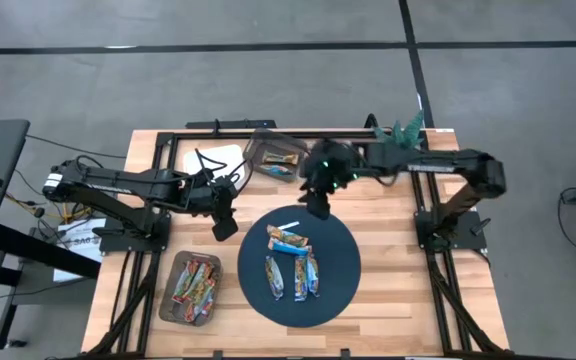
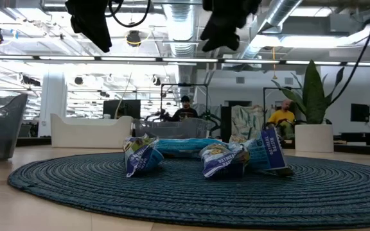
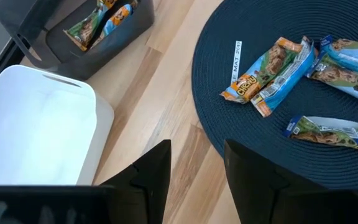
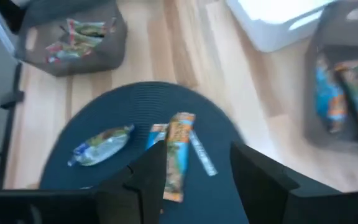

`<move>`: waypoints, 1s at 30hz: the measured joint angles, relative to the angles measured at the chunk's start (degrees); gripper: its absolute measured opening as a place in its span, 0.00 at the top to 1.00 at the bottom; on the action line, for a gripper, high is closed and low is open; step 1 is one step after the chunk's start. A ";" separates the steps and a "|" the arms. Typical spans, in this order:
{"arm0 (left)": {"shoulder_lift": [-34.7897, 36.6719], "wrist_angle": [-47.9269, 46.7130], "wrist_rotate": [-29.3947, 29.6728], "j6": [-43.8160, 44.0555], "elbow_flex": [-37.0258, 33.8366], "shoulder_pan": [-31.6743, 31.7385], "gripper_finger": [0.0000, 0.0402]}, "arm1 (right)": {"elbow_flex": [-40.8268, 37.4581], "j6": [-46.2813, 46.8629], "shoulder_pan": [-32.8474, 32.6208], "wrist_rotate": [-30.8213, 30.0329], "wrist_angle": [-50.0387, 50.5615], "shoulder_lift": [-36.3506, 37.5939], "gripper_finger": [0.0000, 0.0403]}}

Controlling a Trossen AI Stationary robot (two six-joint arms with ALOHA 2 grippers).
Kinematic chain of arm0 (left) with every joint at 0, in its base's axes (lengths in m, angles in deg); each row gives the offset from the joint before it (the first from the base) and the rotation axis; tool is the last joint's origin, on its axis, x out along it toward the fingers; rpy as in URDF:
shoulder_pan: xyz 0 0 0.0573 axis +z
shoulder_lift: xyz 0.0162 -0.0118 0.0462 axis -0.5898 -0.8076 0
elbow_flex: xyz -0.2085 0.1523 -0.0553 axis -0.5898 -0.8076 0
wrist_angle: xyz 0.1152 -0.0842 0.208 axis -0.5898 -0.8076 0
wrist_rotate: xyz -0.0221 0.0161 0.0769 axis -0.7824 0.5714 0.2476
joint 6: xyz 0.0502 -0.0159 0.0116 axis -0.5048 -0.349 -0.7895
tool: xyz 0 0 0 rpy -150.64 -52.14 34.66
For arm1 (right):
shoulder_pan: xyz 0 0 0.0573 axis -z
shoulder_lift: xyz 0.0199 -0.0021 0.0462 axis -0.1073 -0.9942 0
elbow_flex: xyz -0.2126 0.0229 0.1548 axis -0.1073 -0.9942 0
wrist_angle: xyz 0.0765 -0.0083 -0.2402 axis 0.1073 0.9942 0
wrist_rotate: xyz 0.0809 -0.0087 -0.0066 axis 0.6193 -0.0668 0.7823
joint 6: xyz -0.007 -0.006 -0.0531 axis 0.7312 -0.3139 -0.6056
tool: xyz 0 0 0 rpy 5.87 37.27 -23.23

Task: Pick and place Granola Bars by type
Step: Put the yellow granola bar into the top black bin

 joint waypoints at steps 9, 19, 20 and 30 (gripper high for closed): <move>0.00 -0.15 -0.17 -0.85 0.00 0.00 0.65 | -10.42 1.14 -7.48 -0.86 -8.44 -4.38 0.59; 0.00 -0.07 -0.24 0.09 -0.02 0.00 0.65 | -10.02 0.71 -9.42 -1.47 -12.52 -15.09 0.59; -0.02 -0.08 -0.30 0.19 -0.02 0.00 0.65 | -9.88 0.89 -9.58 -1.48 -12.44 -15.69 0.59; -0.02 -0.06 -0.39 0.59 -0.02 0.00 0.65 | -8.66 0.00 -12.01 -1.32 -13.07 -17.74 0.60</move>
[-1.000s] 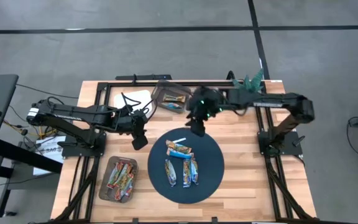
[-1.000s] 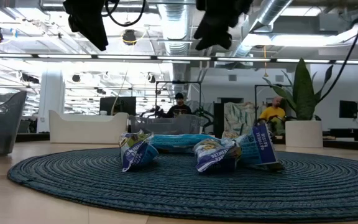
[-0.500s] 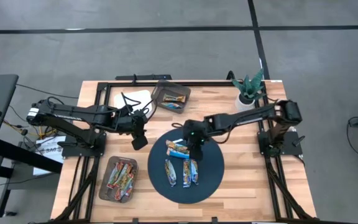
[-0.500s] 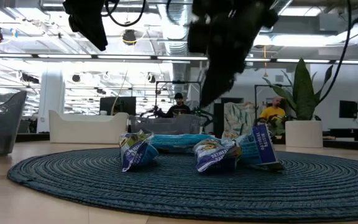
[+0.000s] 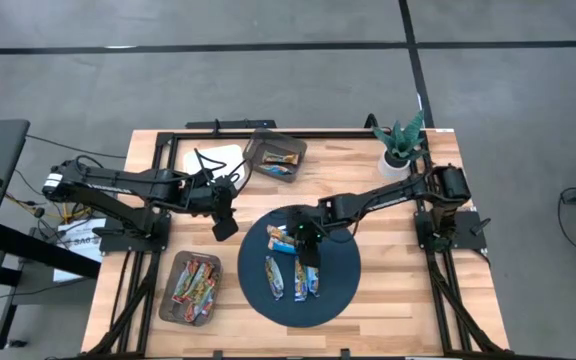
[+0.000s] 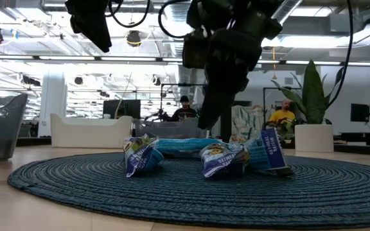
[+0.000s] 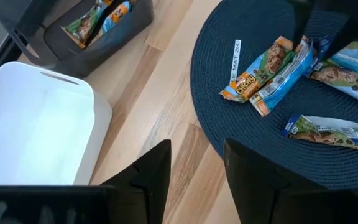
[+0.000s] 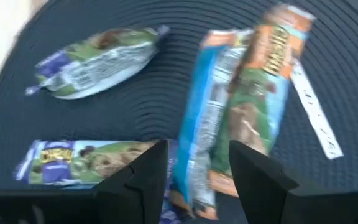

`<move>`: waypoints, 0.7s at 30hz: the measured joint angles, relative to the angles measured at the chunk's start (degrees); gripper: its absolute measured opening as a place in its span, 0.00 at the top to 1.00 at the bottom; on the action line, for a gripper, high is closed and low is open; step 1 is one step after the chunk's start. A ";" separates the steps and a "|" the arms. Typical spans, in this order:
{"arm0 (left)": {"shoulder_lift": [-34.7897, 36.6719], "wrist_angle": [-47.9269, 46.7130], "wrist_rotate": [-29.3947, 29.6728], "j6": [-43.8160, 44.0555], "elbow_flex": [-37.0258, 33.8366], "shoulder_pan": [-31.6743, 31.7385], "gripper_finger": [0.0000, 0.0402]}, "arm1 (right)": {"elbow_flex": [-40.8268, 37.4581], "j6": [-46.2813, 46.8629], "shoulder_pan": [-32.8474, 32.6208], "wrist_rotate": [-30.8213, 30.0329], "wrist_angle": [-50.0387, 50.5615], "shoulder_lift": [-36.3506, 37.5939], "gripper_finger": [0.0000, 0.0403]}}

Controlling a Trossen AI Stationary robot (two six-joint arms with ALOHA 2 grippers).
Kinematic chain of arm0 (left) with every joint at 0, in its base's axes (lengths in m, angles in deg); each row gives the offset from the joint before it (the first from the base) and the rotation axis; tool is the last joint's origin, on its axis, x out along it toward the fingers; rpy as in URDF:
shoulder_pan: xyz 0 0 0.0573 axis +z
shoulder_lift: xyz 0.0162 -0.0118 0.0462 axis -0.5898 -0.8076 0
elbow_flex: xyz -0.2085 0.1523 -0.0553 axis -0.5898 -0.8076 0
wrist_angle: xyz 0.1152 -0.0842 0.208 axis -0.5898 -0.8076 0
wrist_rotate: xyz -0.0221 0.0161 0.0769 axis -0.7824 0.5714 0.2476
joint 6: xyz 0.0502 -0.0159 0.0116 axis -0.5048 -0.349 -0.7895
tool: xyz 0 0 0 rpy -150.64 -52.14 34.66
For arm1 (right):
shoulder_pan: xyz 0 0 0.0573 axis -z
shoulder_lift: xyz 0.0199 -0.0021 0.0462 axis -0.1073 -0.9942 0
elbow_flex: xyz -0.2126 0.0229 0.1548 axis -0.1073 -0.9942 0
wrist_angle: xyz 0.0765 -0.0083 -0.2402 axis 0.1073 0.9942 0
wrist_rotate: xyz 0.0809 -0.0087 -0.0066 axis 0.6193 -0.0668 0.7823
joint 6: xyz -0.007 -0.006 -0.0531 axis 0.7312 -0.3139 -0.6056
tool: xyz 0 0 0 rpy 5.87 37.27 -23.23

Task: Pick and place Granola Bars by type
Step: Put the yellow granola bar into the top black bin

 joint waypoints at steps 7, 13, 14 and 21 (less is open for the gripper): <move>0.00 0.02 0.30 0.00 0.00 0.00 0.65 | 0.01 -1.53 -1.10 -0.01 0.15 0.01 0.62; 0.00 0.04 0.34 0.20 0.00 0.00 0.65 | 0.01 -3.96 -1.01 -0.40 -0.01 0.01 0.62; 0.00 0.06 0.34 0.22 0.00 0.00 0.65 | 0.00 -4.22 -0.85 -0.38 -0.01 0.01 0.62; 0.00 0.15 0.34 0.46 0.00 0.00 0.65 | -0.01 -4.73 -0.71 -0.44 -0.22 0.01 0.62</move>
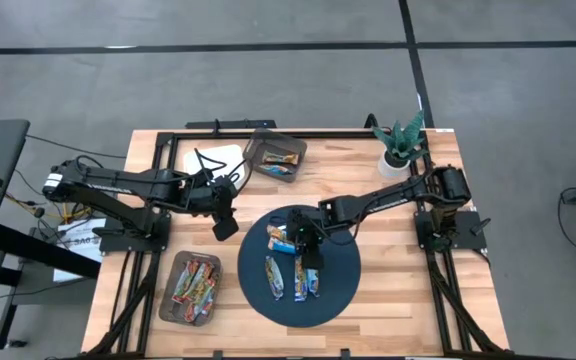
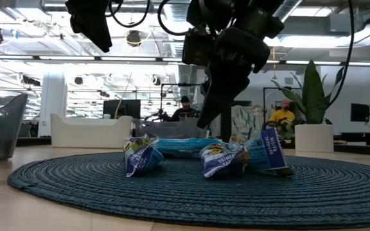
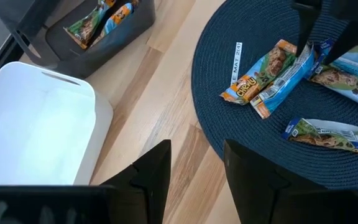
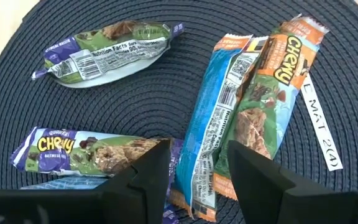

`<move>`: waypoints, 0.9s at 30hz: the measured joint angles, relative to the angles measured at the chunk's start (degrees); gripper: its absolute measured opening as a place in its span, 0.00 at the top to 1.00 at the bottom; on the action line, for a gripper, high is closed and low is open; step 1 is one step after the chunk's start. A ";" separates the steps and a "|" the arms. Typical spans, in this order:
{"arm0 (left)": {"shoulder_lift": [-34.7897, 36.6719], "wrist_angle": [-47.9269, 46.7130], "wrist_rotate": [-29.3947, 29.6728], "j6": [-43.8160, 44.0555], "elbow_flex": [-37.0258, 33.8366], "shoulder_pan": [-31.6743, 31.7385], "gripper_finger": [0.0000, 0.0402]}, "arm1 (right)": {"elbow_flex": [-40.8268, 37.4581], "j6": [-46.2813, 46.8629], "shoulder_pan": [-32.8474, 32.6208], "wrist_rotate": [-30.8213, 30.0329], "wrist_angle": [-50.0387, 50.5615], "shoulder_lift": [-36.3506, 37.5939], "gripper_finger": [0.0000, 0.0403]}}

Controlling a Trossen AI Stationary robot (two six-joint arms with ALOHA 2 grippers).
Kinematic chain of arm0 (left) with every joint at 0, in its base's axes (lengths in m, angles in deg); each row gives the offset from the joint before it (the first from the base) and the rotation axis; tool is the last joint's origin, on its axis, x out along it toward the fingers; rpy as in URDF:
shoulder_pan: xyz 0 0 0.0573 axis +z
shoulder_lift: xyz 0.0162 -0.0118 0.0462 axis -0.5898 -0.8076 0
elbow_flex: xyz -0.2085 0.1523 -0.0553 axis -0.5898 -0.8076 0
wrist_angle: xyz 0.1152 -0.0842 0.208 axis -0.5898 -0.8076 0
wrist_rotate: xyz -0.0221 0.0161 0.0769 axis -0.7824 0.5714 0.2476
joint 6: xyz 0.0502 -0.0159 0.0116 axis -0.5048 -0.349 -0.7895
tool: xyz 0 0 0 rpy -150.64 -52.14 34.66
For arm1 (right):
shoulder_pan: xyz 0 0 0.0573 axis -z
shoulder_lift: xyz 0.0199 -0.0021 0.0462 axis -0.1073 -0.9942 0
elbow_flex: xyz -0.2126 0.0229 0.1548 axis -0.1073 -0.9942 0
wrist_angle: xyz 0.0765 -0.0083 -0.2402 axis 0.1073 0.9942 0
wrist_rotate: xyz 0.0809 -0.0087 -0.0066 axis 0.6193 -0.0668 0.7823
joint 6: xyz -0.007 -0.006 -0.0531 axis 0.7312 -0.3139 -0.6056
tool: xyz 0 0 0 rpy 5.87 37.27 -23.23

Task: Pick and place Granola Bars by type
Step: Put the yellow granola bar into the top black bin

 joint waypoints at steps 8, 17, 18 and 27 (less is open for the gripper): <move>0.00 0.41 0.54 0.12 0.00 0.00 0.65 | -1.57 -0.50 -0.01 -0.10 -2.12 0.00 0.62; 0.00 0.42 0.80 0.58 0.00 0.00 0.65 | -2.51 -0.07 0.25 -1.02 -3.74 -0.02 0.62; 0.00 0.42 0.99 0.59 0.00 0.00 0.65 | -2.43 -0.44 0.25 -0.99 -4.29 -0.68 0.62; -0.03 0.38 1.05 1.06 0.00 0.00 0.65 | -0.25 -0.50 -1.04 0.10 -4.15 -7.23 0.62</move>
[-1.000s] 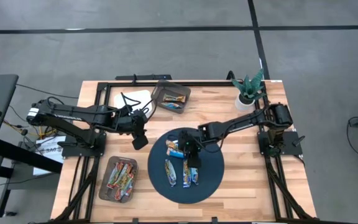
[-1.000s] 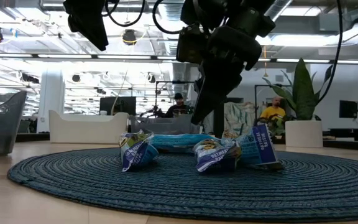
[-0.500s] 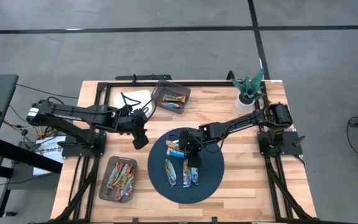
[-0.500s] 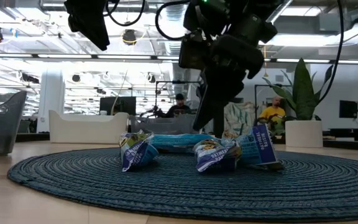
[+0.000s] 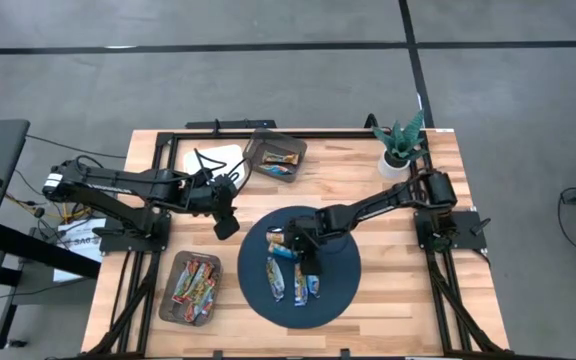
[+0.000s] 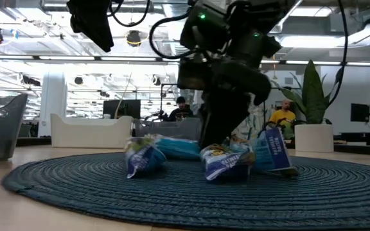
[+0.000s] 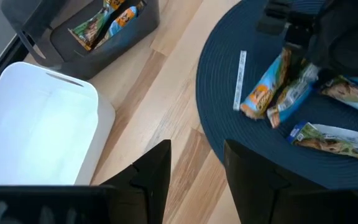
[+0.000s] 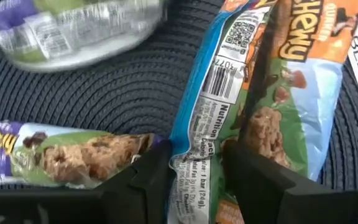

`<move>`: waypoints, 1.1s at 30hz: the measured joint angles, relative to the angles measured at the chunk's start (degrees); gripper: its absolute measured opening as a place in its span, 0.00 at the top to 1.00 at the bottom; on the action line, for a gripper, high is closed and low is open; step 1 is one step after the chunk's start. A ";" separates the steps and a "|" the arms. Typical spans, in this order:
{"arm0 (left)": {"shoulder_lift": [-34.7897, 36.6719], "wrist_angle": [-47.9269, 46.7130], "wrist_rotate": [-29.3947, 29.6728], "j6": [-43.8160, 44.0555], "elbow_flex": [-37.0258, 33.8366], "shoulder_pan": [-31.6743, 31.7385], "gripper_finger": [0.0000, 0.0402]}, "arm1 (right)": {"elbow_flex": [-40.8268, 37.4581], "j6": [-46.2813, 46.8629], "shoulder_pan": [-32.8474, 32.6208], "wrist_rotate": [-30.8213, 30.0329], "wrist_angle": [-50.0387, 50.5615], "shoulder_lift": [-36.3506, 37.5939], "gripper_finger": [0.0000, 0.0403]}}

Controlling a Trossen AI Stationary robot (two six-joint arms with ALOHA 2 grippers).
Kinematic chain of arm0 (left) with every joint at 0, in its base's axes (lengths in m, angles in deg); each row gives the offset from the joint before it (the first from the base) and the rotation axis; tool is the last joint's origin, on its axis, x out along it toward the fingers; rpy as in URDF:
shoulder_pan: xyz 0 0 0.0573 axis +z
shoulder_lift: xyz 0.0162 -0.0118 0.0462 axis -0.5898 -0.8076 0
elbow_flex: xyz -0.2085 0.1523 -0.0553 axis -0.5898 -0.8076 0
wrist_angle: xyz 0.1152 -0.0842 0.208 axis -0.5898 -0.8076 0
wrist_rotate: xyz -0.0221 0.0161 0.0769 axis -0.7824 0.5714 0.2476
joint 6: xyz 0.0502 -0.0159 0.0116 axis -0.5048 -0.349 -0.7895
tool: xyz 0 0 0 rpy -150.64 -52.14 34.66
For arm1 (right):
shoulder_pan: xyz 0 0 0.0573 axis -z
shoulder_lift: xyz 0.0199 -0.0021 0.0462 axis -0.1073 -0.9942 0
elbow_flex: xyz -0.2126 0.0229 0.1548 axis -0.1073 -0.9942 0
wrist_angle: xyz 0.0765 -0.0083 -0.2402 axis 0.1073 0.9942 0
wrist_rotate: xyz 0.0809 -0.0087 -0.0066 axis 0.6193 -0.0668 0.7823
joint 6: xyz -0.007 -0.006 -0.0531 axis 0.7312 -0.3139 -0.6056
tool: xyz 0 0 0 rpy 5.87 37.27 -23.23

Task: Pick and place Granola Bars by type
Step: Put the yellow granola bar into the top black bin

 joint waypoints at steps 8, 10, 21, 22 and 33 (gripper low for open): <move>0.01 0.02 -0.37 1.07 0.00 0.00 0.65 | 2.47 -0.93 0.50 -1.69 1.61 -0.12 0.74; 0.01 0.04 -0.35 1.25 0.00 0.00 0.65 | 2.64 -0.95 0.56 -1.32 1.90 -0.12 0.81; 0.01 0.04 -0.33 1.27 0.00 0.00 0.65 | 4.69 -0.18 0.54 -0.41 4.92 -0.09 0.97; 0.01 0.05 -0.18 1.27 0.00 0.00 0.65 | 5.51 -0.59 0.54 -0.26 5.50 -0.10 0.97; 0.01 0.08 -0.09 1.60 0.00 0.00 0.65 | 19.97 -2.40 7.90 -7.49 12.85 1.76 0.99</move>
